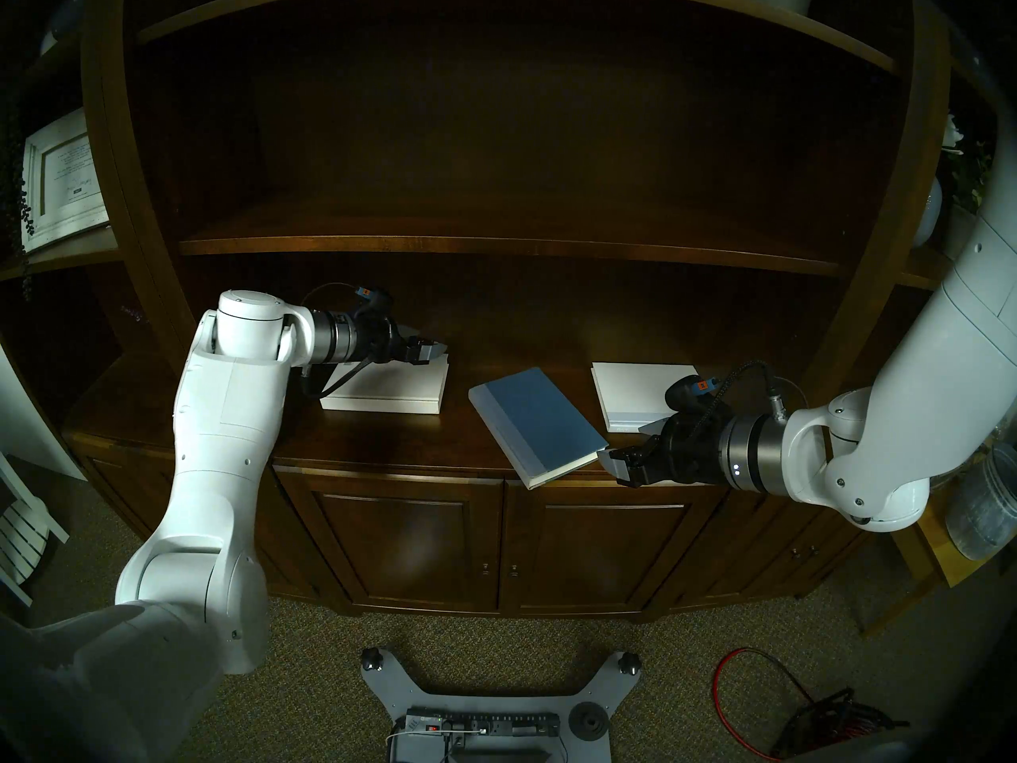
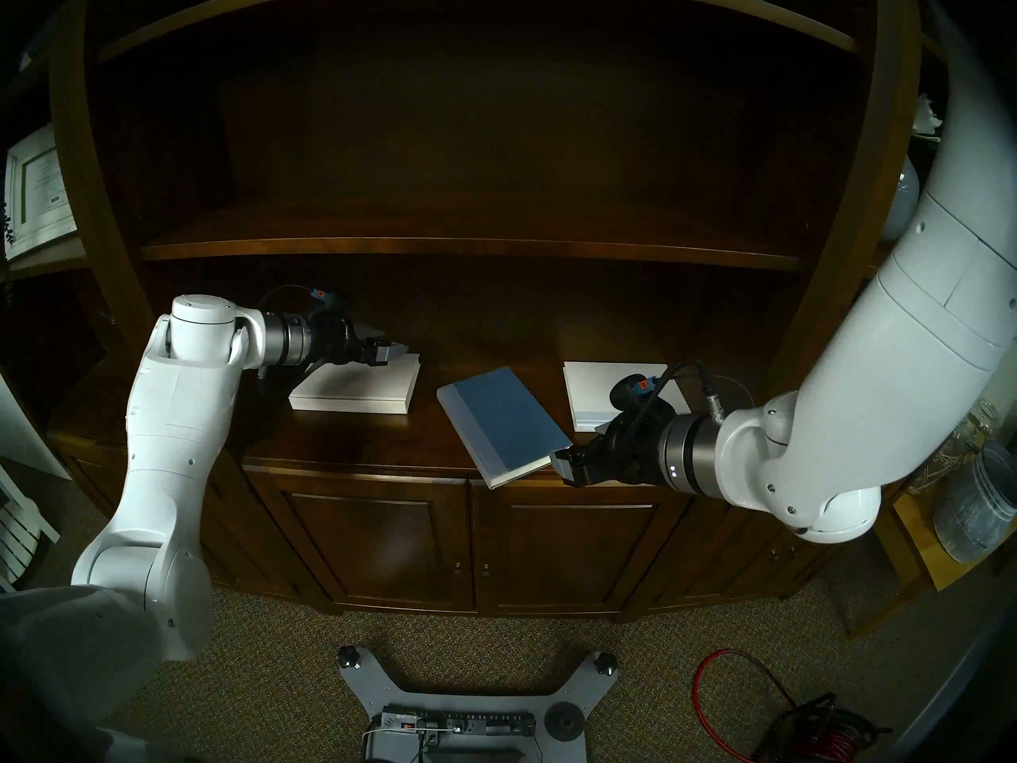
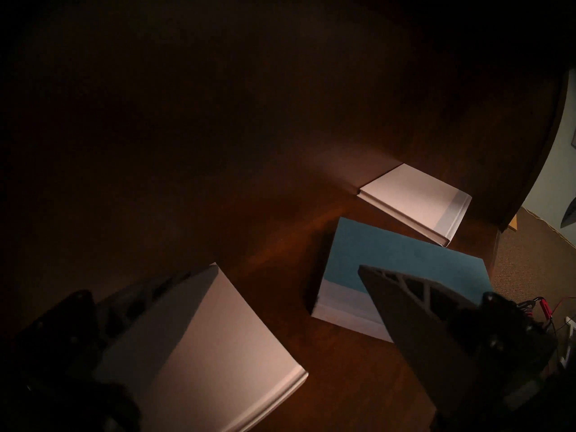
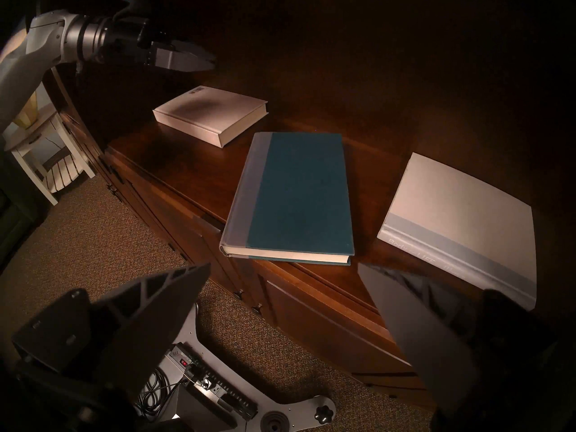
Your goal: Close the books and align them horizontally on the shelf
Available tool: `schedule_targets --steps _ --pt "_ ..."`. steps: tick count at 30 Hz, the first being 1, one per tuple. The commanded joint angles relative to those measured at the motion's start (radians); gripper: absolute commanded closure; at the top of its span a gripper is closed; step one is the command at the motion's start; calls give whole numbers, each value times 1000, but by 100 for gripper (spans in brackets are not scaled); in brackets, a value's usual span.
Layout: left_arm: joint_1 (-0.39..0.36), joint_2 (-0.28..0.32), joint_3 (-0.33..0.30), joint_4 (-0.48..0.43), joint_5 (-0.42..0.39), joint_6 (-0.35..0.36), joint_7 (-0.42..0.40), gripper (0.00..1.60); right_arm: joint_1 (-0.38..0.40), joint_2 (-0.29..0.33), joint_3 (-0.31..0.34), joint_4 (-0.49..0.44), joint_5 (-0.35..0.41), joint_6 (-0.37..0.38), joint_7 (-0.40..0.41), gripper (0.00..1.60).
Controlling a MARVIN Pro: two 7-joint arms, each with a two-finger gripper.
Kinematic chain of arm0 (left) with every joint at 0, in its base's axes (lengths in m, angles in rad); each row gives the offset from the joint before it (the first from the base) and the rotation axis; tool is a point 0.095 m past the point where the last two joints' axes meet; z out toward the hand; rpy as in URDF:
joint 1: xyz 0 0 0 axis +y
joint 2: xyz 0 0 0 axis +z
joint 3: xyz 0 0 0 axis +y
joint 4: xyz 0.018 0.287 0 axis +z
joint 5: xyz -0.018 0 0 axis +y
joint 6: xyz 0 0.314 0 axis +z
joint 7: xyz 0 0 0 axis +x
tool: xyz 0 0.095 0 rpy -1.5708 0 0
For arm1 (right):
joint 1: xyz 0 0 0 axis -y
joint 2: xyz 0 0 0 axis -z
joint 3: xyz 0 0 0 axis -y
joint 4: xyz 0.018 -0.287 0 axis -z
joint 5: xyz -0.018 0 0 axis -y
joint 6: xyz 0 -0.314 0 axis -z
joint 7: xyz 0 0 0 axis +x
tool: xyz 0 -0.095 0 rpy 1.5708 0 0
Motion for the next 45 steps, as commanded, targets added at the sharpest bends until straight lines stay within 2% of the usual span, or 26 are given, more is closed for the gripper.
schedule_targets --steps 1,6,17,22,25,26,29,31,36,40,42,45 --pt "84 29 -36 -125 -49 -8 -88 0 12 0 2 7 0 -5 -1 0" --pt "147 38 -58 -185 -71 -14 -133 0 12 0 2 7 1 -5 -1 0" --pt "312 45 -118 -330 -135 -27 -150 0 15 0 2 8 0 -6 -1 0" --pt "350 41 -129 -363 -157 -34 -156 0 16 0 2 8 0 -7 0 0" --pt "393 40 -151 -414 -182 -41 -157 0 16 0 2 7 0 -7 0 0" --pt "413 39 -159 -445 -187 -41 -155 0 17 0 2 7 0 -7 0 0" --pt "428 37 -171 -450 -197 -47 -151 0 18 0 2 7 0 -7 0 0" --pt "474 26 -197 -503 -207 -47 -136 0 20 0 2 7 0 -8 0 0" --pt "524 1 -238 -554 -215 -47 -107 0 23 0 1 6 0 -9 0 0" --pt "577 -30 -270 -624 -204 -41 -73 0 25 0 0 4 0 -10 0 0" --pt "572 -32 -271 -608 -206 -48 -74 0 26 0 0 4 0 -10 0 0" --pt "612 -61 -298 -668 -186 -38 -33 0 27 0 0 3 -1 -10 1 0"
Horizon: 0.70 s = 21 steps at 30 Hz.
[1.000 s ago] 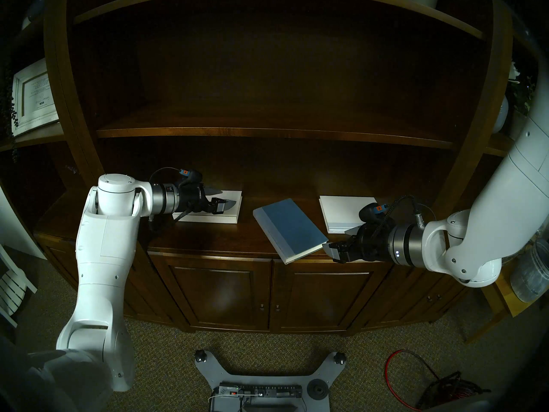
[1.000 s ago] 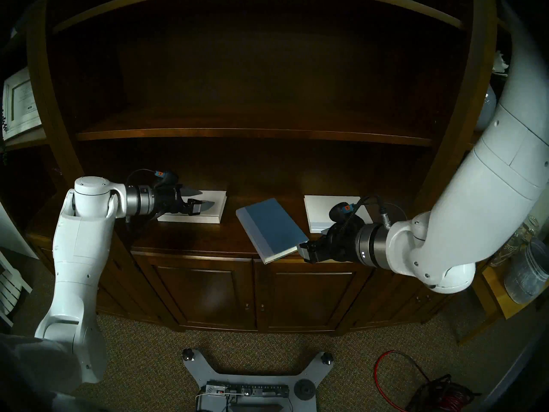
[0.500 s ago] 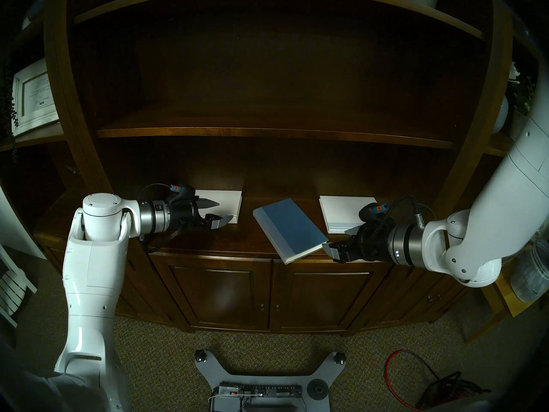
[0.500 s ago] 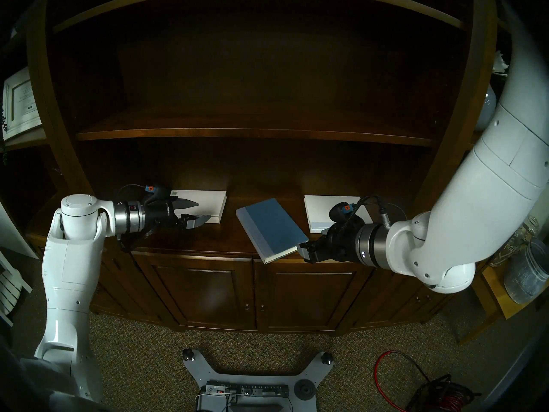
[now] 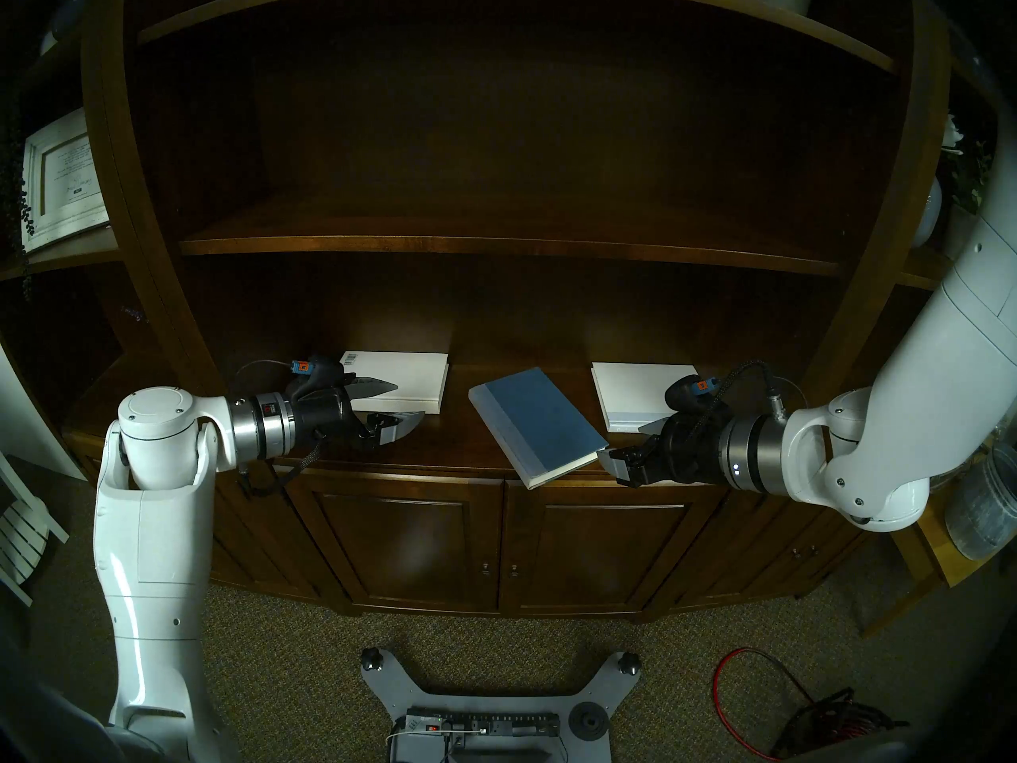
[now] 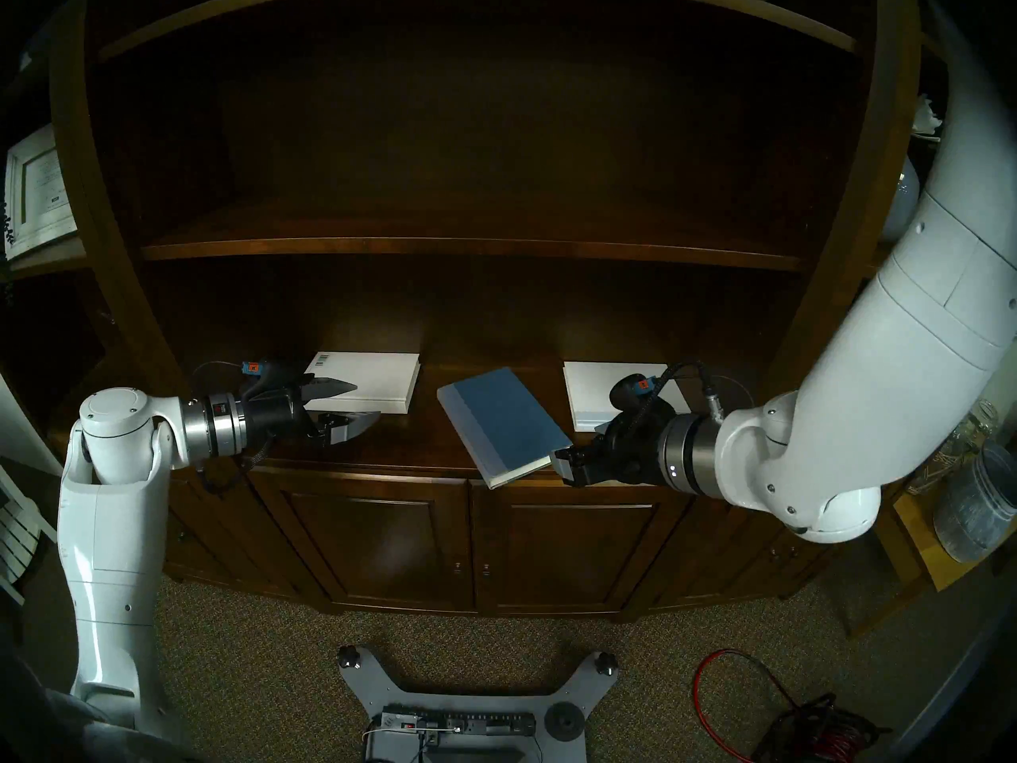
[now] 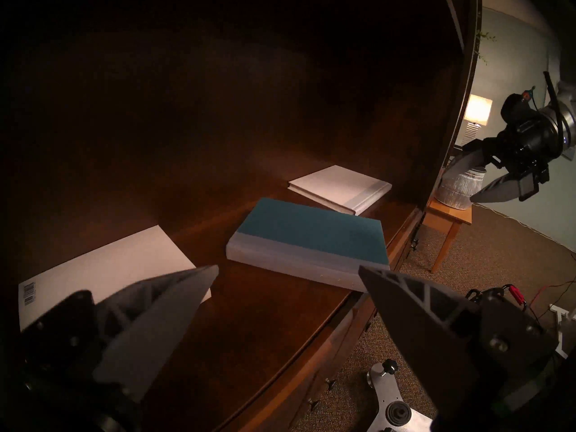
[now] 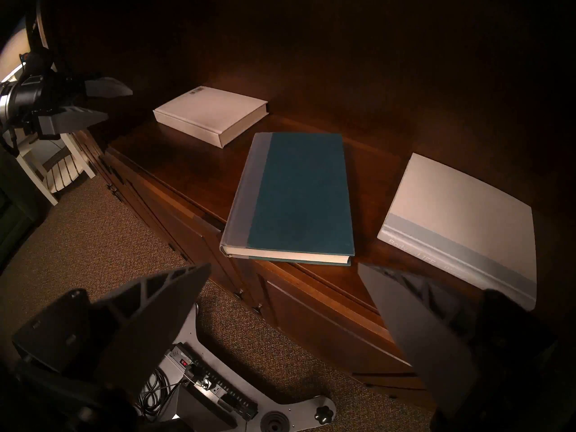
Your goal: Close the books and align them horizontally on the shelf
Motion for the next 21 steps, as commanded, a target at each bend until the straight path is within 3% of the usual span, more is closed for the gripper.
schedule_targets --steps 1,8,21 --pt "60 -56 -48 -117 8 11 61 0 26 0 -1 3 -1 -10 1 0" --pt "111 -94 -57 -196 47 35 142 0 28 0 -2 2 -1 -11 1 0" --pt "50 -19 -88 -87 35 43 94 0 29 1 -2 2 -2 -10 1 0"
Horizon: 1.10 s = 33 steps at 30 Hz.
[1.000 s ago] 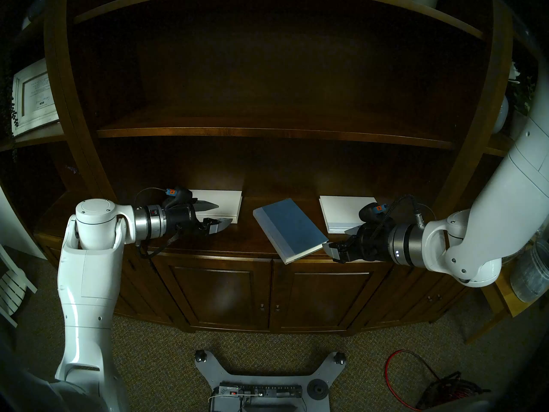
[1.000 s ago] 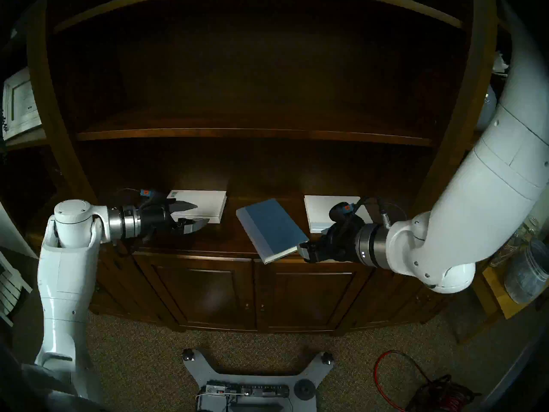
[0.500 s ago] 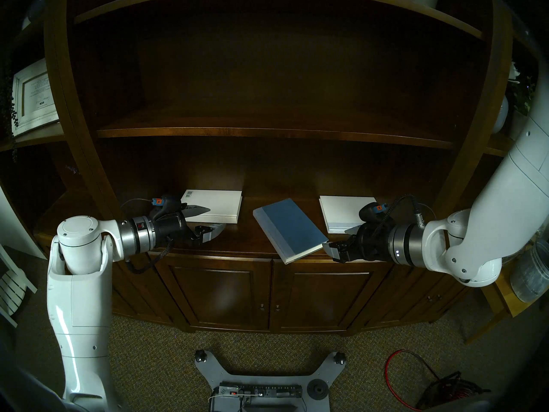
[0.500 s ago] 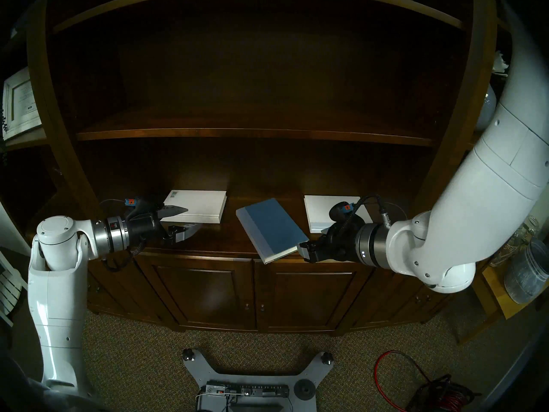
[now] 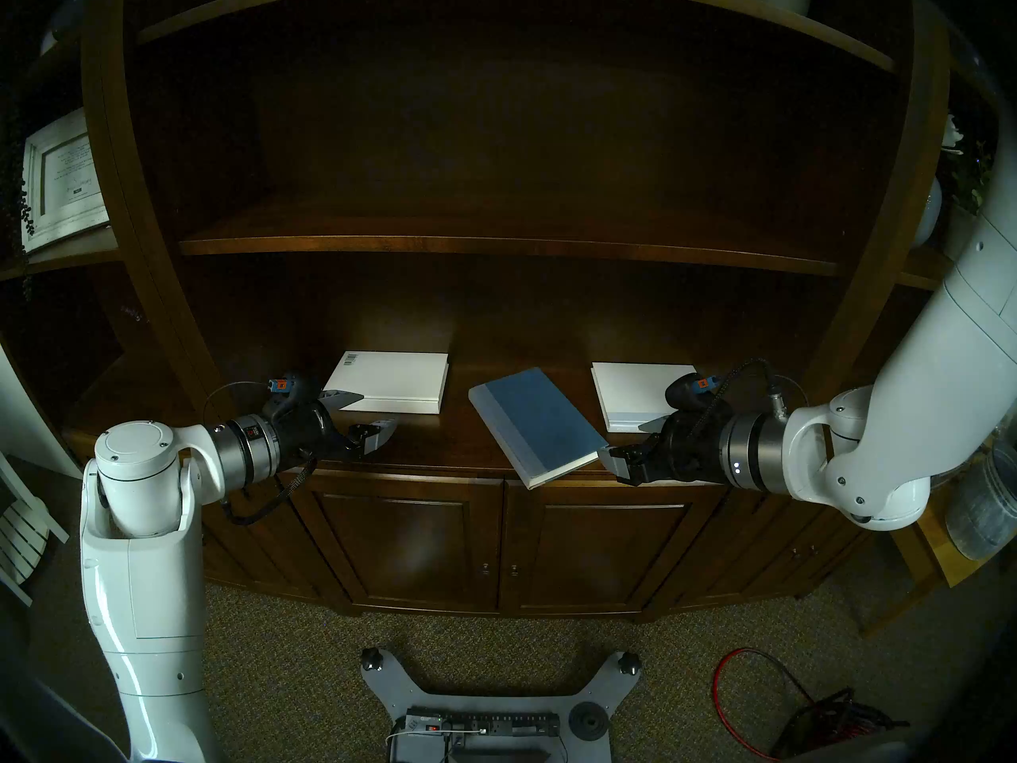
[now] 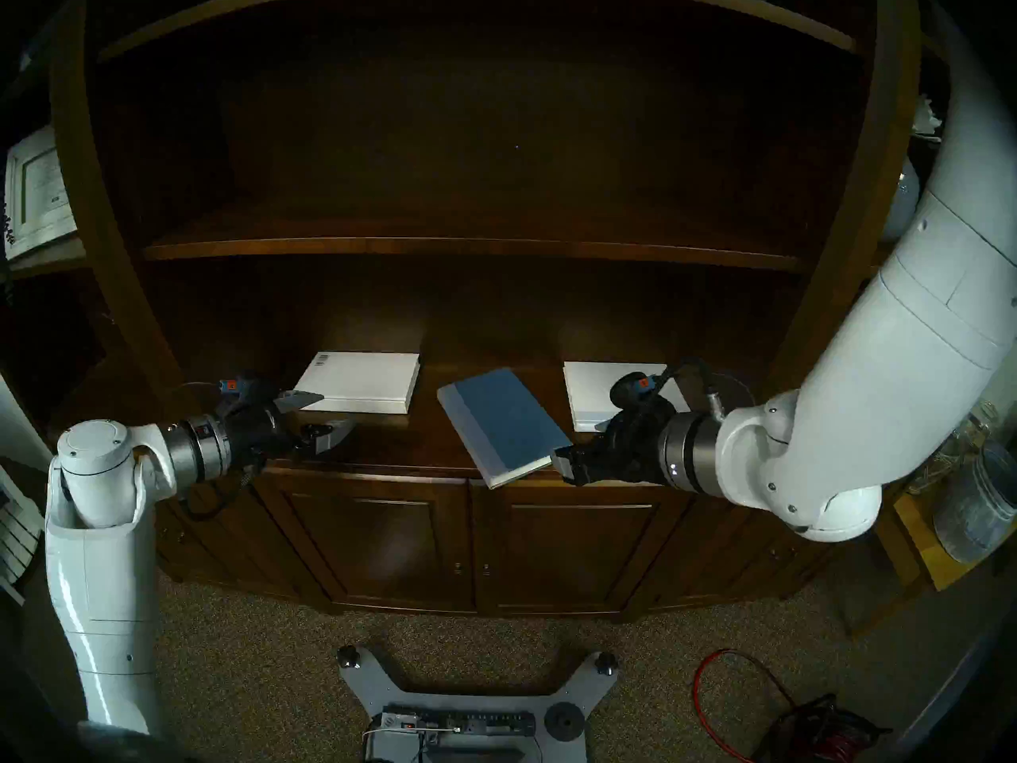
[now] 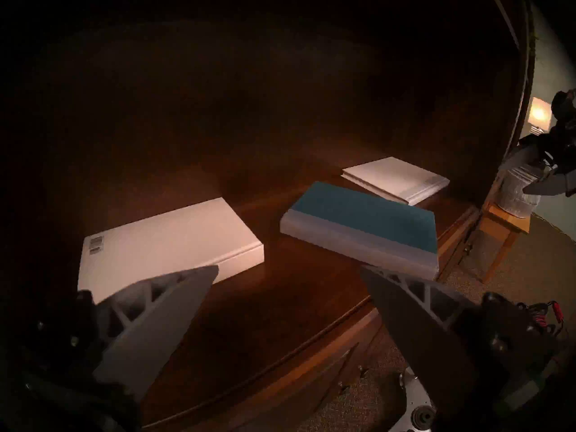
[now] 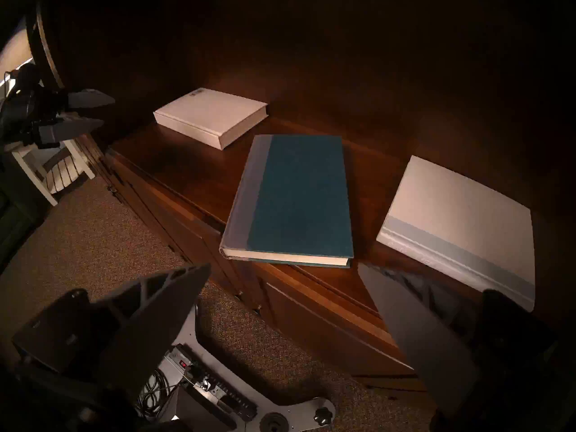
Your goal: Close the books and align them horizontally on the shelf
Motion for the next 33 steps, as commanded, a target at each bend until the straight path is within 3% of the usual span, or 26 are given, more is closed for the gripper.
schedule_targets --steps 1,14,27,33 --pt "-51 47 -20 17 -36 -10 -51 0 23 0 -1 3 -1 -10 1 0" --pt "-58 50 -22 27 -34 -14 -70 0 21 -12 3 -2 -2 -7 -9 0" --pt "-60 48 -23 29 -31 -15 -75 0 -24 -42 98 -68 56 6 -88 0" --pt "-60 48 -24 29 -30 -15 -76 0 -59 -81 208 -81 100 38 -136 0"
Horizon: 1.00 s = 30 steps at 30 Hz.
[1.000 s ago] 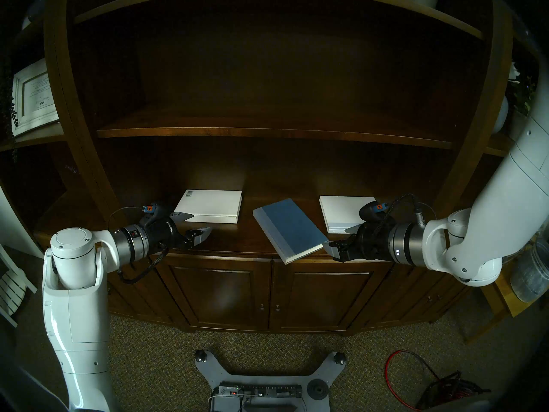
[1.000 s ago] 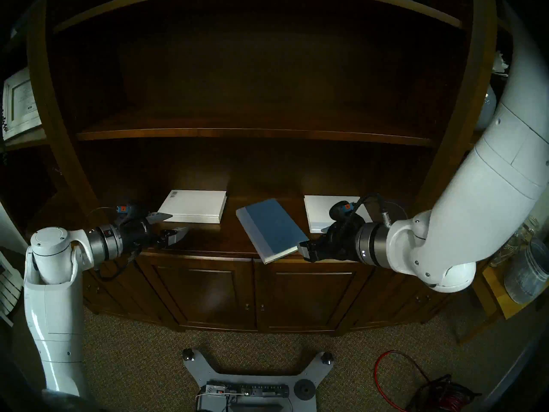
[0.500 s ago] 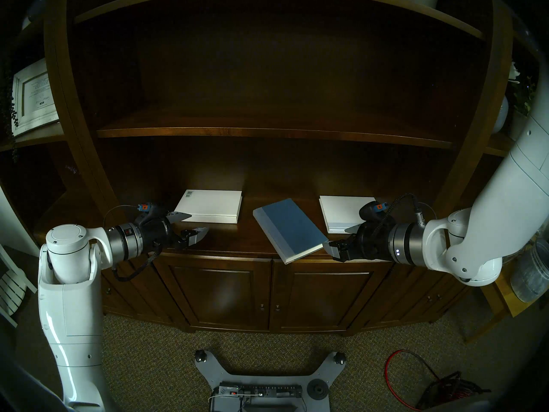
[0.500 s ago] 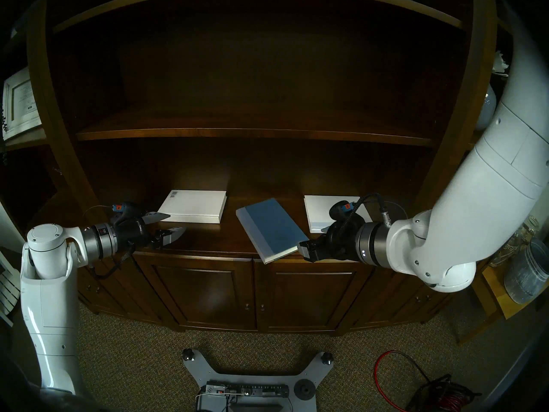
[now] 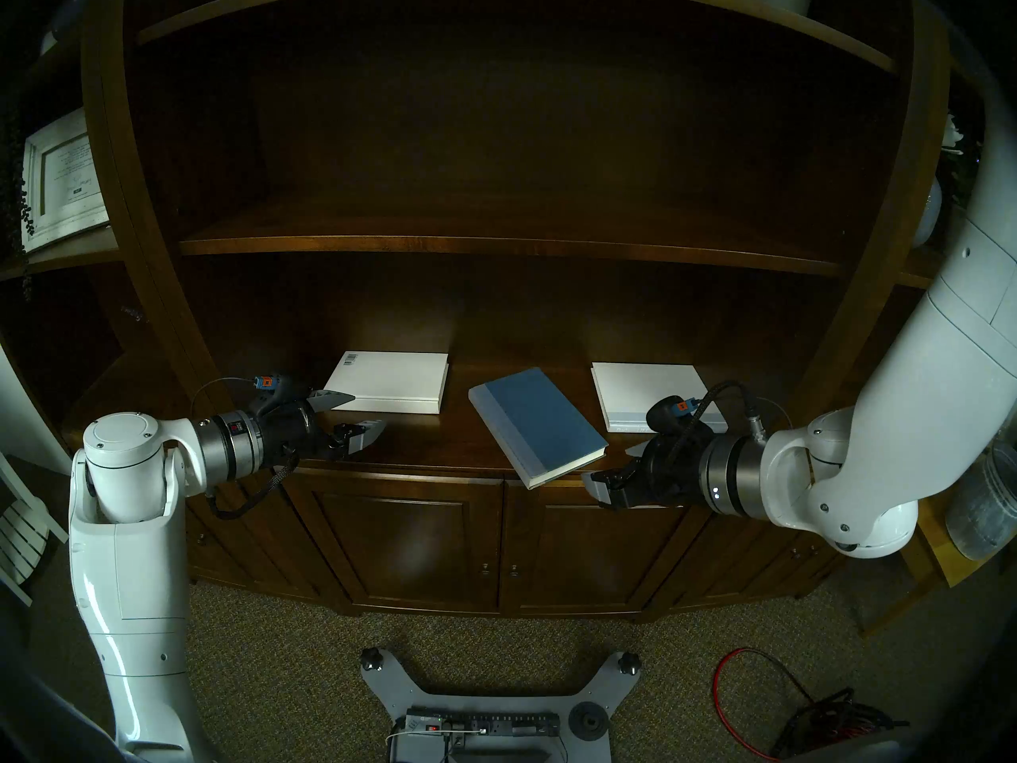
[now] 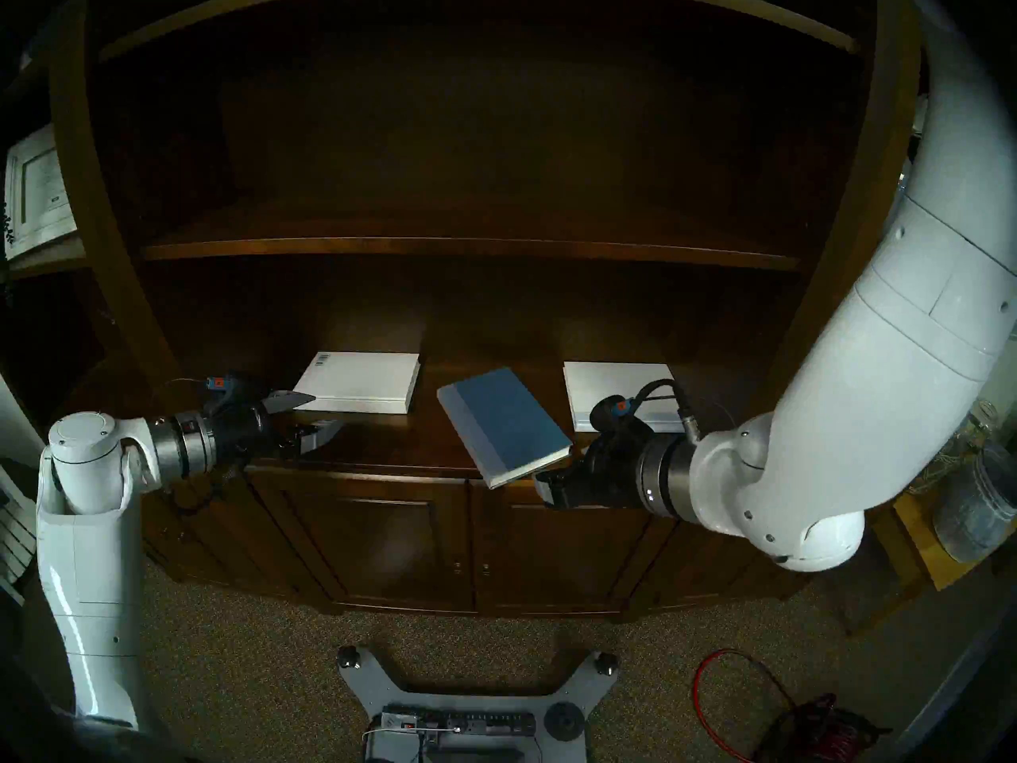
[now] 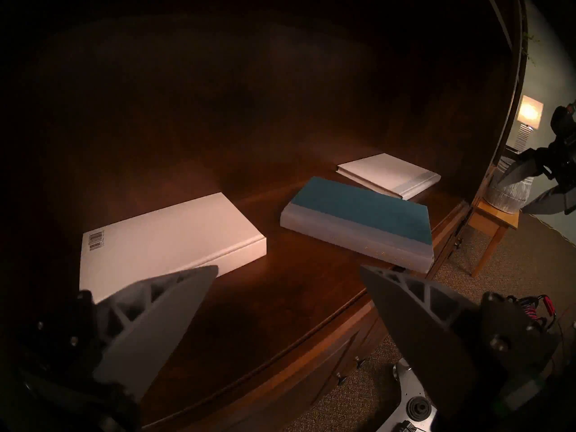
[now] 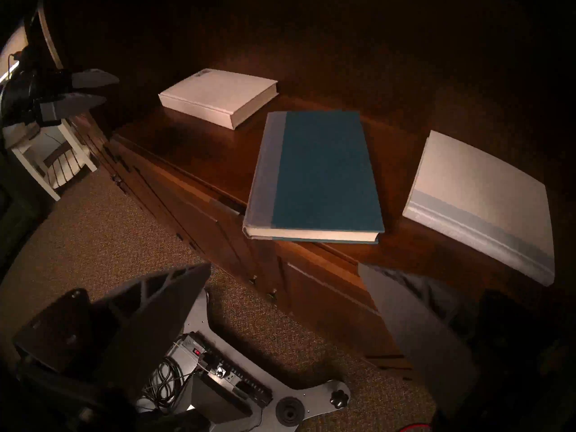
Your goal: Close the books and align them horizontally on the shelf
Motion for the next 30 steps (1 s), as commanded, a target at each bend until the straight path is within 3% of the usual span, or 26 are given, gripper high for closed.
schedule_targets --steps 1,7,10,13,24,30 --pt "-29 1 -3 -18 -11 -2 0 0 -29 -36 116 9 40 26 -44 0" --pt "-28 1 -3 -17 -10 -3 -1 0 -47 -85 213 52 61 68 -53 0" --pt "-28 1 -3 -17 -9 -3 -2 0 -97 -111 293 118 92 122 -84 0" --pt "-28 1 -3 -17 -9 -3 -2 0 -130 -140 331 167 114 155 -100 0" --pt "-30 0 -4 -17 -9 -3 -2 0 -214 -224 387 328 208 293 -197 0" --pt "-30 -1 -4 -17 -9 -3 -3 0 -245 -265 384 371 230 317 -255 0"
